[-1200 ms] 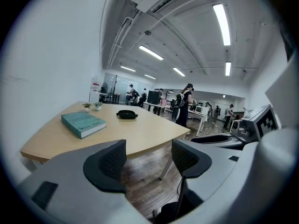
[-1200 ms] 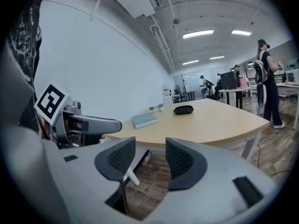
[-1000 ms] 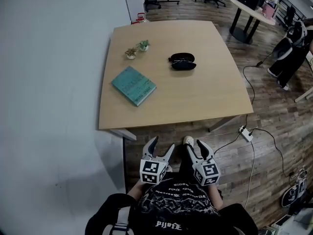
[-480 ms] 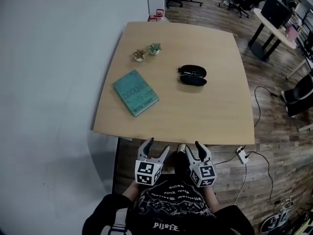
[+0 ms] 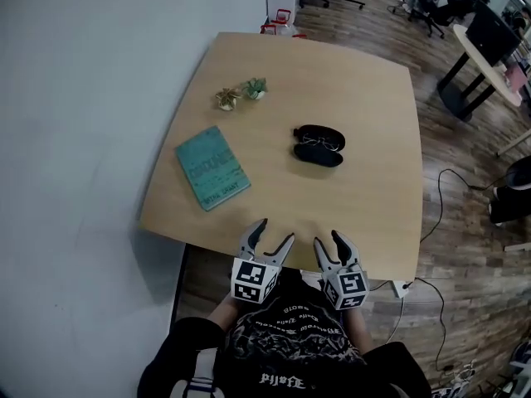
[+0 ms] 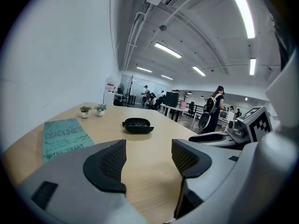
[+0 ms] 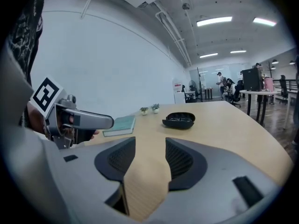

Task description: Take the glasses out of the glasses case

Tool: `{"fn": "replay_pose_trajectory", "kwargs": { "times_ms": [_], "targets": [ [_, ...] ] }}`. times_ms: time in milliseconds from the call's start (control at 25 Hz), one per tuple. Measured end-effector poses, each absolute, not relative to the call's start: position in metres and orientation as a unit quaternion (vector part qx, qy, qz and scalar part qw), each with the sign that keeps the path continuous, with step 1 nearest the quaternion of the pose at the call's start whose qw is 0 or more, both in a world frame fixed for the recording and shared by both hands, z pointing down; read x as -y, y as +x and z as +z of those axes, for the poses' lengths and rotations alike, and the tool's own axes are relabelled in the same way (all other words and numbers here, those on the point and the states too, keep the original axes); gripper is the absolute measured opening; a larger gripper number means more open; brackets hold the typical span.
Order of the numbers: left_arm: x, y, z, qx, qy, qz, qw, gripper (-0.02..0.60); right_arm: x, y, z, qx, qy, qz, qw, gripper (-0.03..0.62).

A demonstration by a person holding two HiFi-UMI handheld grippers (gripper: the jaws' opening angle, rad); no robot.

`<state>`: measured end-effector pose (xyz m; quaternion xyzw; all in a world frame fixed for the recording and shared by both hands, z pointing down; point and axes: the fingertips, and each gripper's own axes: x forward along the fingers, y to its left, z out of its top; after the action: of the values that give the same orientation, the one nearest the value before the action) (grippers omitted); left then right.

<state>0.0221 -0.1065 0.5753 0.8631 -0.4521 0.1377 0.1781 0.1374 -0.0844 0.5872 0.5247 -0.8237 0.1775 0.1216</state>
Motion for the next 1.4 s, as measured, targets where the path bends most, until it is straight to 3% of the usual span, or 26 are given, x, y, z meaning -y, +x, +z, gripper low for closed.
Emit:
{"fn": "replay_pose_trajectory", "kwargs": {
  "times_ms": [400,960,1400],
  "targets": [
    [0.149,0.057,0.568,0.491,0.844,0.131,0.174,0.313,0.131,0.187,0.587,0.838,0.503,0.172,0.121,0.206],
    [0.175,0.053,0.573,0.496,0.836,0.139,0.191,0.313,0.161,0.216,0.6,0.808,0.539,0.193,0.139,0.199],
    [0.195,0.041,0.572,0.485,0.839,0.134,0.208,0.313,0.24,0.217,0.543,0.818,0.539,0.091,0.181,0.181]
  ]
}}
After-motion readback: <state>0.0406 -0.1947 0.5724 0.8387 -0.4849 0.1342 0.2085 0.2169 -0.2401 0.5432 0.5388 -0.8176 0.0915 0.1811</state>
